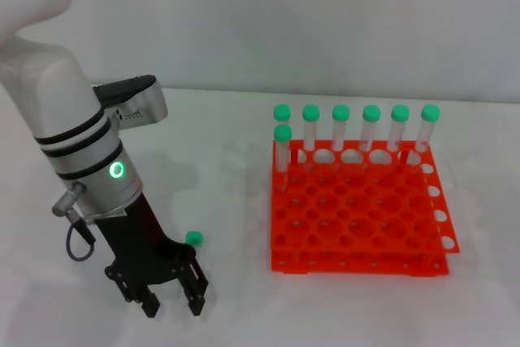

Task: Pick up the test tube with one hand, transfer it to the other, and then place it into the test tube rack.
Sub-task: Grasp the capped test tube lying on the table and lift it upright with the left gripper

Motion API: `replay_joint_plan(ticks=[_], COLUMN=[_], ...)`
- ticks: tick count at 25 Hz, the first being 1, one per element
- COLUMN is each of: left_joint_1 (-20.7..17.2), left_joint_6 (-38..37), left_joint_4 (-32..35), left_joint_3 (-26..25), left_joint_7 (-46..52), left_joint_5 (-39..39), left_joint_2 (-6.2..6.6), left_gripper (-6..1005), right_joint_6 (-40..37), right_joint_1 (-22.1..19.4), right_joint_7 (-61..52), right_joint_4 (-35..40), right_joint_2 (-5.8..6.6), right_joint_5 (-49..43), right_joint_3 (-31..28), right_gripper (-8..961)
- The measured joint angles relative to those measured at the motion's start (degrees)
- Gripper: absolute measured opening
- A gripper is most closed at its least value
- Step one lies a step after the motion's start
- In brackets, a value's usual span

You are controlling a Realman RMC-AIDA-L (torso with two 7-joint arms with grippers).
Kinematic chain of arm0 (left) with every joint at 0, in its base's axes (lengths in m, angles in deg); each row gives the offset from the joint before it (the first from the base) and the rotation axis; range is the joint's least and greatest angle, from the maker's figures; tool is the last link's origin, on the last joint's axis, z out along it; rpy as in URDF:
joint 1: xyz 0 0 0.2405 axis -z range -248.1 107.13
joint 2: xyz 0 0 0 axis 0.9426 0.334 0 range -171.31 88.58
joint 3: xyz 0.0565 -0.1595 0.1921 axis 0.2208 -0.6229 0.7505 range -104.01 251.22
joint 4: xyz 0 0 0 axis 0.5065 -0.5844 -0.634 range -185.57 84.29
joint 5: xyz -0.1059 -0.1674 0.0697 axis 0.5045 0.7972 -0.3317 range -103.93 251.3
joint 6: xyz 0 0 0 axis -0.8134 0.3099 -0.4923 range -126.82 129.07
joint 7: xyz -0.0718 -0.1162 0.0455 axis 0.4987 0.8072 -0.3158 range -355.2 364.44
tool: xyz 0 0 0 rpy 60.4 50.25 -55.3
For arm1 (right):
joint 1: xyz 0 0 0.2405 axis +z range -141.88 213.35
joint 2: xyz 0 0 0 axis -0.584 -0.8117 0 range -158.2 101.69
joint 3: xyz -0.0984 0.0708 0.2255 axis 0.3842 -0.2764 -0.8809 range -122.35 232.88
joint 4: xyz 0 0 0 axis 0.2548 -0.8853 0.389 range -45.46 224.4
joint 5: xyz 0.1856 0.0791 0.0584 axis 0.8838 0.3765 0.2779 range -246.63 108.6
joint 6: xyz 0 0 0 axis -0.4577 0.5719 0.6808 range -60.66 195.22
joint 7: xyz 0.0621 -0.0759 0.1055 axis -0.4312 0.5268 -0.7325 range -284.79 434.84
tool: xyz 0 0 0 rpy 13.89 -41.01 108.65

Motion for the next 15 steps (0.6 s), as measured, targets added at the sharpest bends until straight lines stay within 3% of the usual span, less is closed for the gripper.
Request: replay_joint_plan(ticks=[15], left_joint_1=[-1.3], left_joint_6=[2.0], left_joint_4=[0.1], left_joint_3=[2.0], left_joint_7=[0.0], left_joint_5=[-0.2], left_joint_2=[-0.42], left_gripper=[591], right_joint_6=[-0.3], right_joint_1=[0.0], right_joint_7=[0.0], right_joint_4=[0.0], right_joint_2=[0.09], right_joint_5=[0.0], right_joint_3=[0.1], right_gripper=[674])
